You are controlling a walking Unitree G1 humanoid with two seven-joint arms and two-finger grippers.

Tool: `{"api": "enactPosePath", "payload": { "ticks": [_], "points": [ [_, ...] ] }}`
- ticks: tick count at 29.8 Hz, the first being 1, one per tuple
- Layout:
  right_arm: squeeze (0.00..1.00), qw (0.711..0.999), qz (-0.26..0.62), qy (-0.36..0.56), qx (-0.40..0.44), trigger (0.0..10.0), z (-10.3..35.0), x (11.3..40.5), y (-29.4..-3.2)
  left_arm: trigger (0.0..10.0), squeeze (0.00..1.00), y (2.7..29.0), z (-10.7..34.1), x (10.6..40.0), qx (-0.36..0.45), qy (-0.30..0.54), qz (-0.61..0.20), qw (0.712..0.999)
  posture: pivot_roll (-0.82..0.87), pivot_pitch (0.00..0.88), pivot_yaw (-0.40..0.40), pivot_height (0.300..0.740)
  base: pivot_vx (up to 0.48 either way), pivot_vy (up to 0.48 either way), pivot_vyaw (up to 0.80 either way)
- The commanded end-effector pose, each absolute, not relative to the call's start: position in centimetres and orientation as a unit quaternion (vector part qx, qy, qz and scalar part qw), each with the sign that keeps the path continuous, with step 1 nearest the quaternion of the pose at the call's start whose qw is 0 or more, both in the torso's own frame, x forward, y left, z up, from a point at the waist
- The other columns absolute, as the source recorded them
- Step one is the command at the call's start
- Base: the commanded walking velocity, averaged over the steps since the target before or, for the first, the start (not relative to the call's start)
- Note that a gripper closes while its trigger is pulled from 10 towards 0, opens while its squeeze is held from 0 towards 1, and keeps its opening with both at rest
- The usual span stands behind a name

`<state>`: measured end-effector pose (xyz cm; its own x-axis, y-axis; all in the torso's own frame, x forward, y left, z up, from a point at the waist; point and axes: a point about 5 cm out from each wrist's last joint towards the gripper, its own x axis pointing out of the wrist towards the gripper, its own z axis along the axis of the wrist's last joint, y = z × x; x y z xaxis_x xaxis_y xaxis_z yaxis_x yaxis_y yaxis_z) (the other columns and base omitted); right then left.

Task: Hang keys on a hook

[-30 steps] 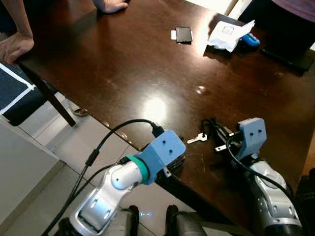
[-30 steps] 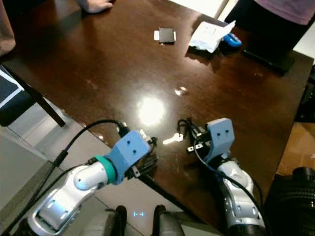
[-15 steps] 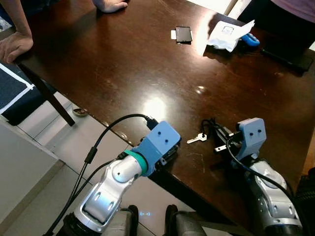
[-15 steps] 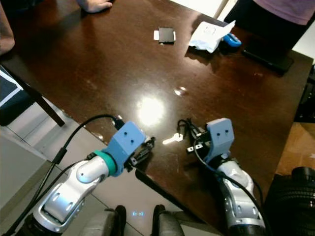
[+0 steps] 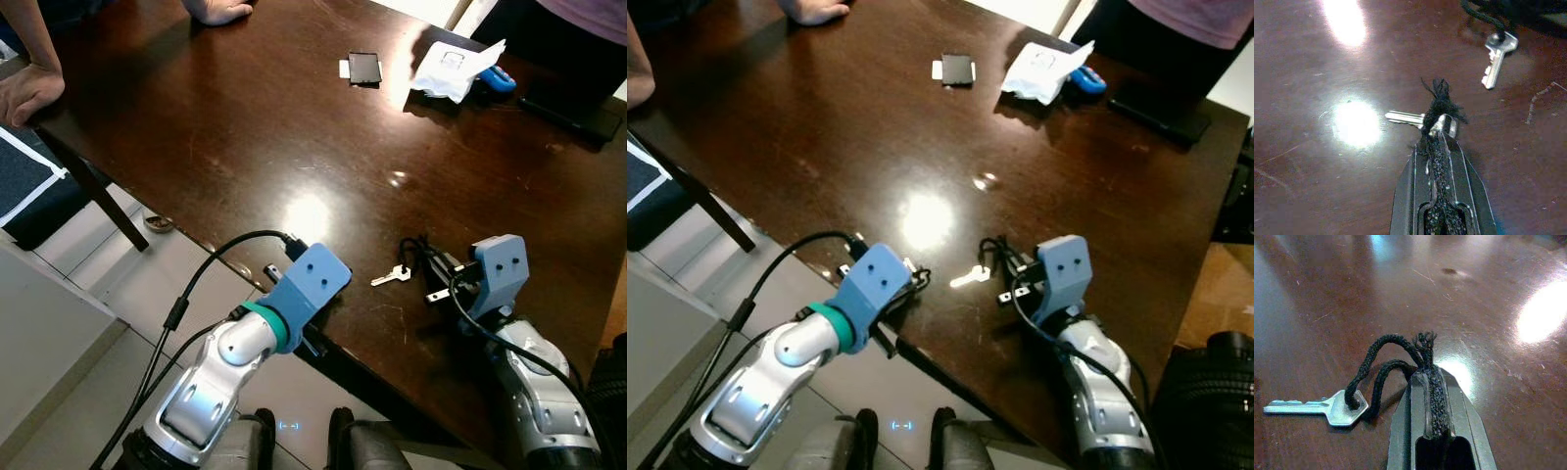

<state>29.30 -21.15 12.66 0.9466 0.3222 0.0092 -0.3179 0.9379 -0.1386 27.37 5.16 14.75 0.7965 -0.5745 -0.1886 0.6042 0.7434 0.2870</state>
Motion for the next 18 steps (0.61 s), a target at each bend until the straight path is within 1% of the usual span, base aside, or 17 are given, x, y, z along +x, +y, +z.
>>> {"api": "enactPosePath", "payload": {
  "ticks": [1, 3, 5, 6, 7, 8, 9, 10, 11, 14, 15, 16, 17, 18],
  "points": [
    [0.00, 0.984, 0.165, 0.044, -0.058, 10.0, 10.0, 28.5, -21.0, 0.0, 0.00, 5.8, 15.4, 27.3, 0.142, 0.035, -0.305, 0.941, 0.03, 0.236, 0.093, 0.740, 0.000, 0.000, 0.00],
    [0.00, 0.984, 0.164, 0.041, -0.056, 10.0, 10.1, 28.6, -20.9, 0.0, 0.00, 6.6, 18.0, 27.6, 0.078, -0.016, -0.284, 0.956, 0.03, 0.236, 0.093, 0.740, 0.000, 0.000, 0.00],
    [0.00, 0.984, 0.164, 0.041, -0.056, 10.0, 10.1, 28.6, -20.9, 0.0, 0.00, 6.6, 18.0, 27.6, 0.078, -0.016, -0.284, 0.956, 0.03, 0.236, 0.093, 0.740, 0.000, 0.000, 0.00],
    [0.00, 0.984, 0.165, 0.038, -0.055, 10.0, 10.2, 28.6, -20.7, 10.0, 0.00, 7.4, 20.5, 27.9, 0.025, -0.066, -0.257, 0.964, 0.03, 0.229, 0.095, 0.740, 0.000, 0.000, 0.00],
    [0.00, 0.984, 0.165, 0.034, -0.052, 10.0, 10.3, 28.7, -20.5, 10.0, 0.00, 8.5, 22.6, 28.2, -0.010, -0.105, -0.229, 0.968, 0.03, 0.217, 0.096, 0.740, 0.000, 0.000, 0.00],
    [0.00, 0.984, 0.165, 0.034, -0.052, 10.0, 10.3, 28.7, -20.5, 10.0, 0.00, 8.5, 22.6, 28.2, -0.010, -0.105, -0.229, 0.968, 0.03, 0.217, 0.096, 0.740, 0.000, 0.000, 0.00],
    [0.00, 0.985, 0.166, 0.026, -0.047, 10.0, 10.5, 28.7, -20.1, 10.0, 0.00, 9.6, 24.0, 28.2, -0.016, -0.136, -0.204, 0.969, 0.03, 0.204, 0.096, 0.740, 0.000, 0.000, 0.00],
    [0.00, 0.985, 0.166, 0.026, -0.047, 10.0, 10.5, 28.7, -20.1, 10.0, 0.00, 9.6, 24.0, 28.2, -0.016, -0.136, -0.204, 0.969, 0.03, 0.204, 0.096, 0.740, 0.000, 0.000, 0.00],
    [0.00, 0.985, 0.167, 0.016, -0.040, 10.0, 10.7, 28.7, -19.6, 10.0, 0.00, 10.5, 24.9, 28.2, -0.007, -0.156, -0.184, 0.970, 0.03, 0.190, 0.096, 0.740, 0.000, 0.000, 0.00],
    [0.00, 0.985, 0.167, 0.016, -0.040, 10.0, 10.7, 28.7, -19.6, 10.0, 0.00, 10.5, 24.9, 28.2, -0.007, -0.156, -0.184, 0.970, 0.03, 0.190, 0.096, 0.740, 0.000, 0.000, 0.00],
    [0.00, 0.986, 0.165, 0.003, -0.032, 10.0, 11.1, 28.7, -19.2, 10.0, 0.00, 11.5, 25.3, 28.1, 0.006, -0.165, -0.163, 0.973, 0.03, 0.174, 0.097, 0.740, 0.000, 0.000, 0.00],
    [0.00, 0.986, 0.165, 0.003, -0.032, 10.0, 11.1, 28.7, -19.2, 10.0, 0.00, 11.5, 25.3, 28.1, 0.006, -0.165, -0.163, 0.973, 0.03, 0.174, 0.097, 0.740, 0.000, 0.000, 0.00],
    [0.00, 0.987, 0.156, -0.016, -0.023, 10.0, 11.8, 28.8, -18.8, 10.0, 0.00, 12.7, 25.1, 28.4, 0.027, -0.148, -0.119, 0.981, 0.03, 0.154, 0.098, 0.740, 0.000, 0.000, 0.00],
    [0.00, 0.987, 0.156, -0.016, -0.023, 10.0, 11.8, 28.8, -18.8, 10.0, 0.00, 12.7, 25.1, 28.4, 0.027, -0.148, -0.119, 0.981, 0.03, 0.154, 0.098, 0.740, 0.000, 0.000, 0.00]
  ]
}}
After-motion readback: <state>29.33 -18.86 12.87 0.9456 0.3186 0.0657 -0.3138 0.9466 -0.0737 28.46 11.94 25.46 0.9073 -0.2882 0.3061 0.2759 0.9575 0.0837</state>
